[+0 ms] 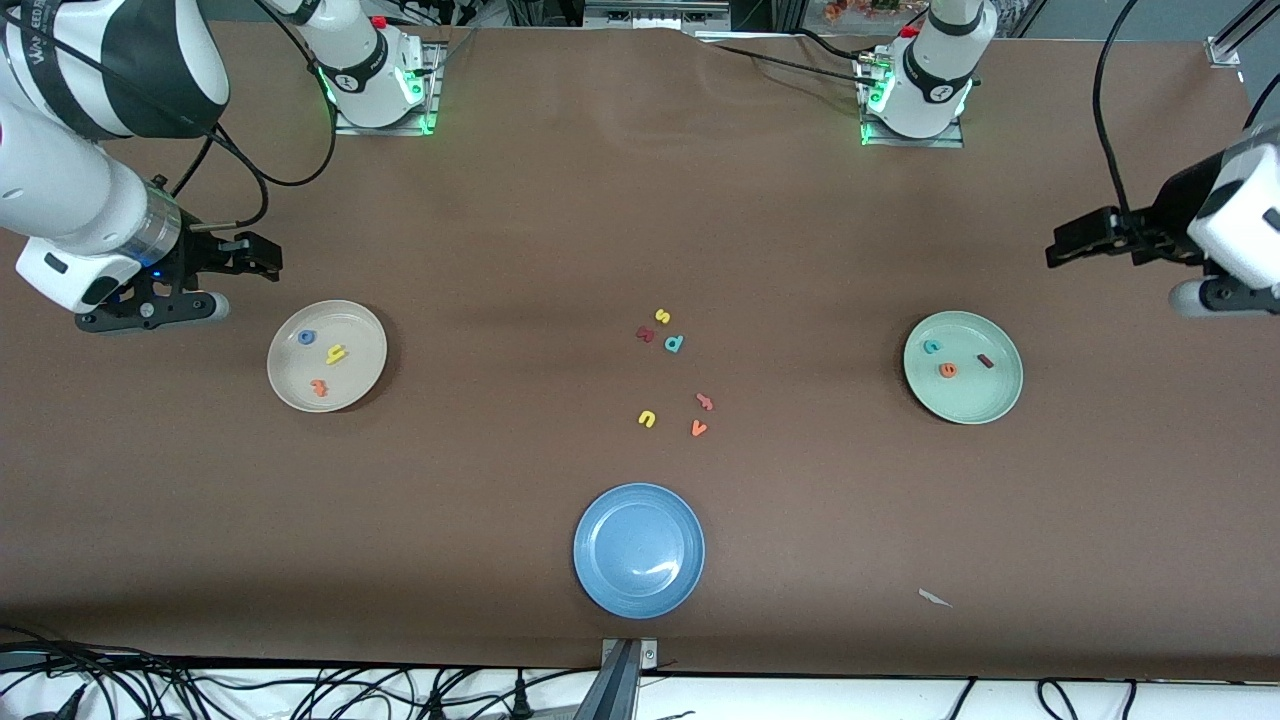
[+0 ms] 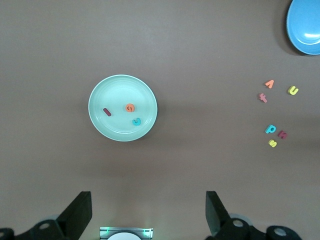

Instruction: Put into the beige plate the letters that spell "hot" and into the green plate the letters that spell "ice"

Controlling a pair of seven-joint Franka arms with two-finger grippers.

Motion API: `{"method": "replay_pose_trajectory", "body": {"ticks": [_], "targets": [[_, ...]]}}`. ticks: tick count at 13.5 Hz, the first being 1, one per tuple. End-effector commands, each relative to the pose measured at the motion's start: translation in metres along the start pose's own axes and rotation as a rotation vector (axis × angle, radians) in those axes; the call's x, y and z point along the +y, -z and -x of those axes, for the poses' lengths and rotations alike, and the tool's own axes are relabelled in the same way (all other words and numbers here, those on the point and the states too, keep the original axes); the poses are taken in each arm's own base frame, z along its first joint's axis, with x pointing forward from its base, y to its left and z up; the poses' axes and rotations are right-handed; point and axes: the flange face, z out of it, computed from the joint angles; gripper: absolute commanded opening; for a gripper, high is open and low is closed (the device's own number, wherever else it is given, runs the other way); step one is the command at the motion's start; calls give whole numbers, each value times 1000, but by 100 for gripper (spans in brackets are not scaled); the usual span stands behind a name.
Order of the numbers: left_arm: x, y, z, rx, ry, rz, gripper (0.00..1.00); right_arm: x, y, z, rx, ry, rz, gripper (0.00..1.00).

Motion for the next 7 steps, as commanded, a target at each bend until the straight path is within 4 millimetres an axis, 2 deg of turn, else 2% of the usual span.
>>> {"method": "replay_pose_trajectory", "body": {"ticks": [1, 4, 7], "targets": [[-3, -9, -16, 37, 16, -28, 100, -4, 9, -4, 0, 16, -19, 100], [-6, -28, -31, 13, 13, -27, 100, -4, 16, -10, 13, 15, -17, 100], [-10, -43, -35, -21, 20, -35, 100, -6, 17, -11, 17, 11, -16, 100]]}}
